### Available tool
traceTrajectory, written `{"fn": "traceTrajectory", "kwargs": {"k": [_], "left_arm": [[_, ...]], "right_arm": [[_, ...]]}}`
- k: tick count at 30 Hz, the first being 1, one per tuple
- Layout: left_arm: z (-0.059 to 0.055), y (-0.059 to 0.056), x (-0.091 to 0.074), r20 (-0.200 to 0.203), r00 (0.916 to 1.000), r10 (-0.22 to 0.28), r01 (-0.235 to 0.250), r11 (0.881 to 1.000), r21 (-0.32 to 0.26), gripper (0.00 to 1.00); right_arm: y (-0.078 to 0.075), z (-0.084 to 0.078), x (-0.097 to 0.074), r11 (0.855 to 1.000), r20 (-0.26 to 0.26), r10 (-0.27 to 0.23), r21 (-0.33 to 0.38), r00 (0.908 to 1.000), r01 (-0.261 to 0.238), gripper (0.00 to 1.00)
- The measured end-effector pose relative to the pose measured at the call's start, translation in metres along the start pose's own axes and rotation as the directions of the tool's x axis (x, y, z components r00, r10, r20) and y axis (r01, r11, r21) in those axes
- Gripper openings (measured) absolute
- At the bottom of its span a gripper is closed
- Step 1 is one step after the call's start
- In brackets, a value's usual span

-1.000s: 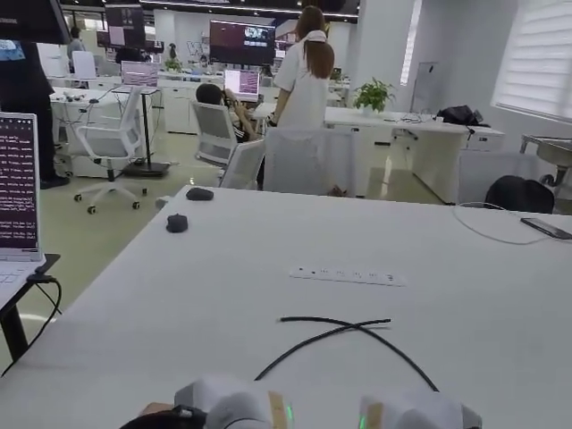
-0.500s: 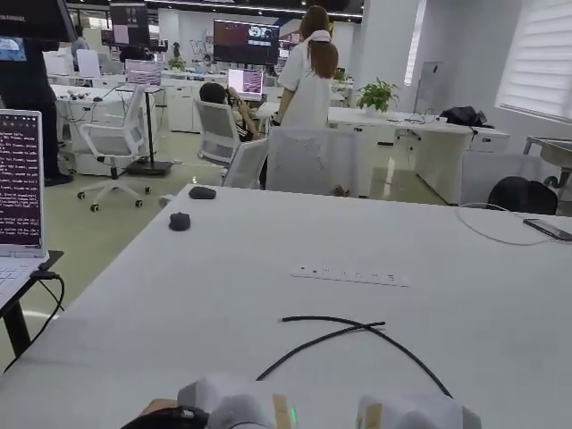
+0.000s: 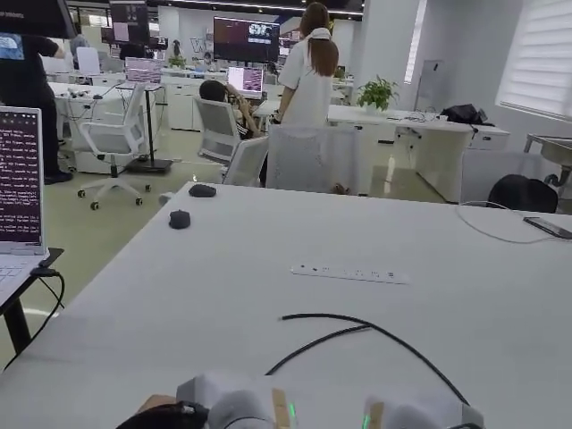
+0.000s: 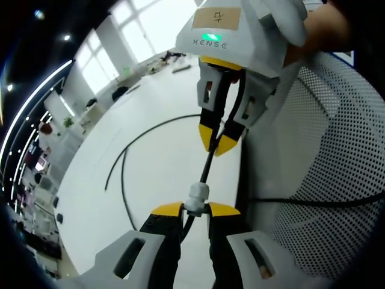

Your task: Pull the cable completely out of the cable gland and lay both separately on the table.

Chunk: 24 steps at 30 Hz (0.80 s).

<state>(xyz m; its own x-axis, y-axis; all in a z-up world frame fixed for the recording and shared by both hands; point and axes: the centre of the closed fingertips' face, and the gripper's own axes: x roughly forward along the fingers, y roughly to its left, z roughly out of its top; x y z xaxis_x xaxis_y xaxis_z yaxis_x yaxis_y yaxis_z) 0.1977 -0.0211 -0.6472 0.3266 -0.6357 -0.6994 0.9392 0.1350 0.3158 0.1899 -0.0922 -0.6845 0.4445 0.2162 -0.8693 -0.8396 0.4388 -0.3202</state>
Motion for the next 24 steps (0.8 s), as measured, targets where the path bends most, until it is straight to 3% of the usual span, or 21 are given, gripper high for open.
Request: {"fn": "traceTrajectory", "kwargs": {"k": [2, 4, 6, 9, 11, 14, 16, 19, 24], "left_arm": [[0.000, -0.001, 0.000, -0.003, 1.0000, -0.002, 0.002, 1.000, 0.009, 0.16], [0.001, -0.002, 0.000, 0.002, 1.0000, -0.005, 0.005, 1.000, 0.010, 0.16], [0.002, -0.003, 0.000, 0.003, 1.0000, -0.007, 0.007, 1.000, 0.013, 0.16], [0.003, -0.006, 0.000, 0.007, 0.9999, -0.014, 0.013, 1.000, 0.019, 0.16], [0.003, -0.007, 0.000, 0.006, 0.9999, -0.014, 0.014, 1.000, 0.023, 0.16], [0.002, -0.005, 0.001, 0.001, 1.0000, -0.008, 0.008, 1.000, 0.021, 0.16], [0.002, -0.003, 0.000, 0.004, 1.0000, -0.001, 0.001, 1.000, 0.006, 0.16], [-0.003, 0.001, -0.001, -0.014, 0.9997, 0.018, -0.018, 1.000, 0.003, 0.16], [-0.005, 0.004, -0.002, -0.018, 0.9993, 0.033, -0.034, 0.999, -0.012, 0.16]], "right_arm": [[0.000, 0.003, -0.001, 0.999, 0.001, -0.017, -0.032, 0.9999, 0.017, 0.12], [0.002, 0.011, -0.002, 1.000, 0.040, -0.004, -0.028, 0.9992, 0.006, 0.16], [0.008, 0.026, -0.004, 0.998, 0.113, 0.022, -0.057, 0.9933, -0.015, 0.18], [0.014, 0.044, -0.012, 0.996, 0.208, 0.044, -0.081, 0.9771, -0.028, 0.19], [0.015, 0.046, -0.014, 0.996, 0.220, 0.047, -0.081, 0.9744, -0.030, 0.16], [0.015, 0.044, -0.013, 0.996, 0.213, 0.049, -0.089, 0.9758, -0.031, 0.04], [0.012, 0.038, -0.011, 0.996, 0.190, 0.033, -0.083, 0.9813, -0.018, 0.04], [0.003, 0.025, -0.008, 0.995, 0.111, -0.018, -0.091, 0.9936, 0.028, 0.03], [-0.002, 0.012, -0.005, 0.995, 0.043, -0.043, -0.084, 0.9981, 0.047, 0.03]]}}
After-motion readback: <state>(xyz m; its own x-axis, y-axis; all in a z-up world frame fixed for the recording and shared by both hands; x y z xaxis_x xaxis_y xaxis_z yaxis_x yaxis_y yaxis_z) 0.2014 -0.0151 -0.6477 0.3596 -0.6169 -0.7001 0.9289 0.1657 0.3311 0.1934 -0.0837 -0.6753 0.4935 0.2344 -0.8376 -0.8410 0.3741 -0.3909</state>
